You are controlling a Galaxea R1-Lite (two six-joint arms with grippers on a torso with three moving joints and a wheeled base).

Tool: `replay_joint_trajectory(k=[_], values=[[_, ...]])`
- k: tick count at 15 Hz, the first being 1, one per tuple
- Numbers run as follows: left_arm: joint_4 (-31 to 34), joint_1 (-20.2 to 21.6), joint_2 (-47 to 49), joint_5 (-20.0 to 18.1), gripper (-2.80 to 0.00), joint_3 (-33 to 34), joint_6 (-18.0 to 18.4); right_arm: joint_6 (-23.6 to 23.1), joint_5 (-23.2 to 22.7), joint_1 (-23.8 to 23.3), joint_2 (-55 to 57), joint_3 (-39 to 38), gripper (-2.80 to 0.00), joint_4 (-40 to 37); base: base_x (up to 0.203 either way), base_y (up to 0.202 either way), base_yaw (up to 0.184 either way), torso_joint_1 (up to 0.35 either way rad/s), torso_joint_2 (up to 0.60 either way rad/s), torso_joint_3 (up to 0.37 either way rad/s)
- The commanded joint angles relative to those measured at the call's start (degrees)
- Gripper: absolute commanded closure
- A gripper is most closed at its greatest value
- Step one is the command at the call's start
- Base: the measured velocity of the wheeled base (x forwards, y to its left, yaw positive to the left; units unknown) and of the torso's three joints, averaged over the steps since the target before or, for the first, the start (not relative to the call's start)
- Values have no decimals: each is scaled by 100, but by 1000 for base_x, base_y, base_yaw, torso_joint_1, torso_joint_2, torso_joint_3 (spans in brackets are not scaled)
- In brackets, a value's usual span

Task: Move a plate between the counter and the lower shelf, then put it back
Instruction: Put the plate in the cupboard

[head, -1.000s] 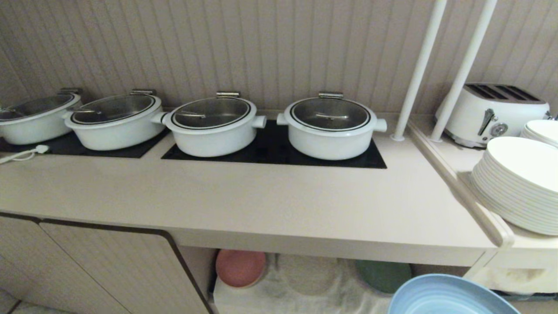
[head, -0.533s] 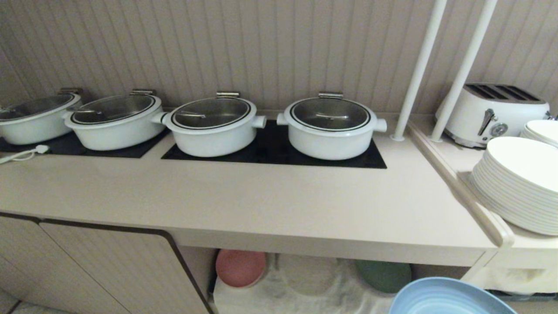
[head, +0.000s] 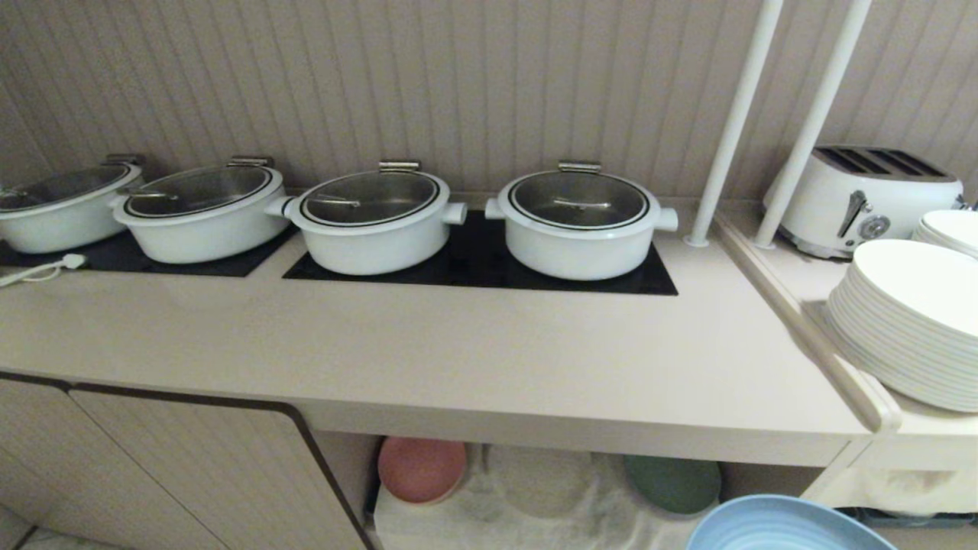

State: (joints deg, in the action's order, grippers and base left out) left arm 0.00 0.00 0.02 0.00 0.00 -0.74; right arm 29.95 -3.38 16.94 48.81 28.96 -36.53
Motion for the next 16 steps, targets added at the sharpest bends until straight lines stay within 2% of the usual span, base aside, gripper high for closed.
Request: replay_joint_trajectory(k=[1,16], values=[[0,0,-2,0,0,0,-5,19,-5,2,-3,-14,0,-20,0,0,0,0,0,0],[0,0,-2,0,0,0,-5,19,-93,2,-92,-49,0,-22,0,0,0,-151,323,171]])
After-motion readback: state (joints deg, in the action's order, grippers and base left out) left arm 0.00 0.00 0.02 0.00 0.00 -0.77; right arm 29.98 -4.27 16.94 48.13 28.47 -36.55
